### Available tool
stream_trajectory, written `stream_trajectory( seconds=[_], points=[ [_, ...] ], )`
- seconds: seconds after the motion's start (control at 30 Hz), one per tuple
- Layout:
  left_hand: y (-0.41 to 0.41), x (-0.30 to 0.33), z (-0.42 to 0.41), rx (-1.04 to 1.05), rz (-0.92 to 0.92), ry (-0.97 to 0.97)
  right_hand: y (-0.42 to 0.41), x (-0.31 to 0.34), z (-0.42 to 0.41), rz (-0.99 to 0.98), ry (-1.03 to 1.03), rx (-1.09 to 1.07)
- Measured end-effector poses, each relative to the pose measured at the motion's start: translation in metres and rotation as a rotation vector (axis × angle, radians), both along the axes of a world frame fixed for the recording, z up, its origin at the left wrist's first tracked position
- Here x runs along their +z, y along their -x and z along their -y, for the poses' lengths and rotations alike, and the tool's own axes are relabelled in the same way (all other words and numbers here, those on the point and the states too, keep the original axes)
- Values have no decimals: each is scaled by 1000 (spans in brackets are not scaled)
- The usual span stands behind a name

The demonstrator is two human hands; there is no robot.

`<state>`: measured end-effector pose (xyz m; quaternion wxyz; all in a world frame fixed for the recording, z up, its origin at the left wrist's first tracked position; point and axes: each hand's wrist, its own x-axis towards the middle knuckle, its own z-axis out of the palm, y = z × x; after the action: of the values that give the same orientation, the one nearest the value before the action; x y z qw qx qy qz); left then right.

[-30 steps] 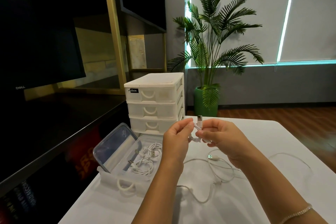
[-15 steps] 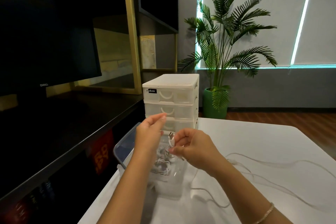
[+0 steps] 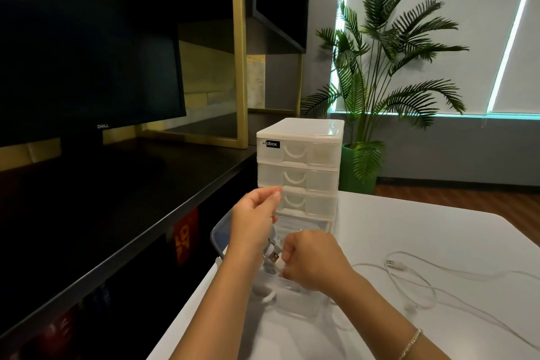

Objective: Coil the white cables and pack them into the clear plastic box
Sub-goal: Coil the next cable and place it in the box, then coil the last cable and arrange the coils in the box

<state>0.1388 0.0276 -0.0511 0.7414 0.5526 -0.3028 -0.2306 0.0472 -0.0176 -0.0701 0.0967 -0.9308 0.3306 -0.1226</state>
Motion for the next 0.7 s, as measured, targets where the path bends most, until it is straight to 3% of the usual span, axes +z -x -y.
stream_trajectory(
  seconds=[0.13, 0.43, 0.7],
  points=[
    [3, -3, 4, -4, -6, -13, 2, 4, 3, -52, -13, 38],
    [31, 3, 16, -79, -1, -21, 55, 29, 26, 272, -154, -127],
    [86, 1, 37, -162, 70, -78, 118, 25, 50, 329, -222, -272]
  ],
)
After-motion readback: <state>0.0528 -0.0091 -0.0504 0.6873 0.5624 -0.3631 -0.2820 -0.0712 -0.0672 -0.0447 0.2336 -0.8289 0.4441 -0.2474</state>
